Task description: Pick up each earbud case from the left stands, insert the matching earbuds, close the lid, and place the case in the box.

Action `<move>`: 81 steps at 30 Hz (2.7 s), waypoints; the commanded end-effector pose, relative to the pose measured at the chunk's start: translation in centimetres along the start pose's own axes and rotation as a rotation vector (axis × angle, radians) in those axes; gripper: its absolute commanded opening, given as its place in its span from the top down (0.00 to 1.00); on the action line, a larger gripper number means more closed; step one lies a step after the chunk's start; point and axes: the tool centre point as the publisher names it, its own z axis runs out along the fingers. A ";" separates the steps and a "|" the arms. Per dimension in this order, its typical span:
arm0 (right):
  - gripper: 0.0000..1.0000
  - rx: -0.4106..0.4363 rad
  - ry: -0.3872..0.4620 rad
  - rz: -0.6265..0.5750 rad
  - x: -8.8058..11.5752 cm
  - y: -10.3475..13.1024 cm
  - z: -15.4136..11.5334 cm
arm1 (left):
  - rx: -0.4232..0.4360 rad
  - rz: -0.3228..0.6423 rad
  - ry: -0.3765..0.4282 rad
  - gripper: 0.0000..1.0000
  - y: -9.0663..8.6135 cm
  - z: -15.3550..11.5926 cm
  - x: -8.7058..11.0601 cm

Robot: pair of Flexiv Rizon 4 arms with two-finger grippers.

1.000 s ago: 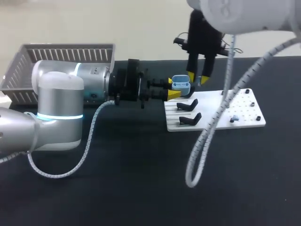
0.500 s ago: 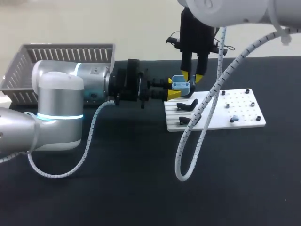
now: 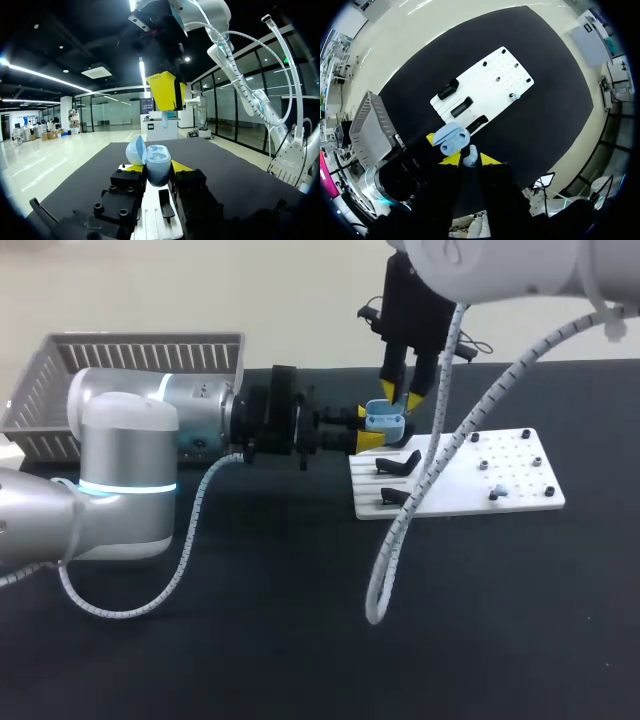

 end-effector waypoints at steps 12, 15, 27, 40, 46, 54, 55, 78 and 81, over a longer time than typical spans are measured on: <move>1.00 0.033 -0.021 0.017 0.3 1.4 0.7 | -0.007 0.003 -0.002 1.00 -0.2 0.0 0.1; 1.00 0.034 -0.020 0.017 0.3 1.4 0.8 | -0.007 0.003 -0.002 1.00 -0.2 0.0 0.1; 1.00 0.038 -0.015 0.026 -0.6 1.8 1.7 | -0.007 0.003 -0.002 1.00 -0.2 0.0 0.1; 1.00 0.042 -0.003 0.032 -0.9 1.6 2.5 | -0.007 0.003 -0.002 1.00 -0.2 0.0 0.1; 1.00 0.040 -0.003 0.038 -1.1 1.3 2.7 | -0.007 0.003 -0.002 1.00 -0.2 0.0 0.1; 1.00 0.041 0.002 0.039 -1.3 1.2 3.1 | -0.007 0.003 -0.002 1.00 -0.2 0.0 0.1; 1.00 0.040 0.004 0.039 -1.4 1.3 3.2 | -0.007 0.003 -0.002 1.00 -0.2 0.0 0.1; 0.35 -0.211 0.089 -0.110 1.4 -5.3 -0.4 | -0.007 0.003 -0.002 1.00 -0.2 0.0 0.1; 0.22 -0.159 0.076 -0.182 1.4 -6.2 0.1 | -0.007 0.003 -0.002 1.00 -0.2 0.0 0.1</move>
